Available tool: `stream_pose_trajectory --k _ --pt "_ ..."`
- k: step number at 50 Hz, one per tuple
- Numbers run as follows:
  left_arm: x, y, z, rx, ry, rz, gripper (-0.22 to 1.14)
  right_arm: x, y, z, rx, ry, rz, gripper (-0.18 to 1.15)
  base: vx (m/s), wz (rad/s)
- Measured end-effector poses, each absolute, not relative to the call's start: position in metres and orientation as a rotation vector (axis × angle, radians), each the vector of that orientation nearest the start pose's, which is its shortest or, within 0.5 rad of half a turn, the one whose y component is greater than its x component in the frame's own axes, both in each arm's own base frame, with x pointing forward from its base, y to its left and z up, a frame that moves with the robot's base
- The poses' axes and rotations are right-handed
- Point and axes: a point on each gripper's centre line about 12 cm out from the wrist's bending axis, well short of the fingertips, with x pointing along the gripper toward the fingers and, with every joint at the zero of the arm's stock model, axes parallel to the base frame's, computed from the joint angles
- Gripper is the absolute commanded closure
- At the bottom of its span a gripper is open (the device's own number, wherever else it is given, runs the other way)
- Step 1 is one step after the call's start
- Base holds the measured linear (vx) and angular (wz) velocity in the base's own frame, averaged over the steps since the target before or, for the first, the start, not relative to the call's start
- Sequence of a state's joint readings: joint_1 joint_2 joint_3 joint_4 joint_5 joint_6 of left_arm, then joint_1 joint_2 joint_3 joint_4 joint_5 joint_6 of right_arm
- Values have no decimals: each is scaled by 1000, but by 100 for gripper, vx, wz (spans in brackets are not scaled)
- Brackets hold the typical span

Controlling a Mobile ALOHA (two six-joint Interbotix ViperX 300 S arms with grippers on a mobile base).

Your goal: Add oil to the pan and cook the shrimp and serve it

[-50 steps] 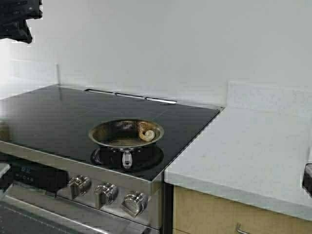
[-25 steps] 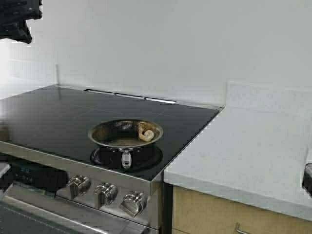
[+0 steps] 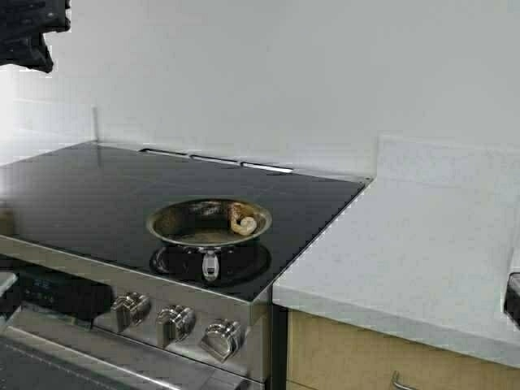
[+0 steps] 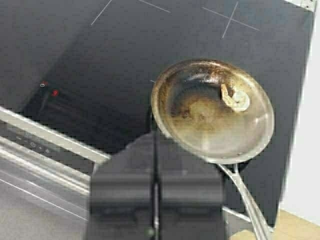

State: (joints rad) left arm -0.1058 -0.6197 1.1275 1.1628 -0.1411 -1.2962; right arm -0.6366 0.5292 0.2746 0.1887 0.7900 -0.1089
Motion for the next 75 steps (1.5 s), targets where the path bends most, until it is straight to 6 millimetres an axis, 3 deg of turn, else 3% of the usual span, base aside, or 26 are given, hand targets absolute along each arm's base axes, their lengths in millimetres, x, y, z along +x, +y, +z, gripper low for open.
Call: stream_pose_trajectory --k 23,34,40,49,53,64,72,75 --pt "239 -41 209 -138 468 -202 89 356 -234 98 624 1299 -404 -6 0 0" --pt "239 -41 209 -138 467 -200 89 372 -208 146 541 1208 -350 -3 0 0" --pt "239 -41 209 -138 466 -200 89 382 -185 179 470 1121 -312 14 0 0" --pt "239 -41 209 -138 467 -200 89 383 -136 225 371 970 -240 80 0 0" --pt "239 -41 209 -138 466 -200 89 380 -103 240 321 914 -182 99 0 0" --pt "239 -41 209 -138 467 -200 89 362 13 239 174 726 41 90 0 0" --pt "239 -41 209 -133 467 -201 89 345 79 227 117 543 176 91 0 0" --pt "239 -41 209 -129 466 -205 87 338 95 220 118 496 207 91 0 0"
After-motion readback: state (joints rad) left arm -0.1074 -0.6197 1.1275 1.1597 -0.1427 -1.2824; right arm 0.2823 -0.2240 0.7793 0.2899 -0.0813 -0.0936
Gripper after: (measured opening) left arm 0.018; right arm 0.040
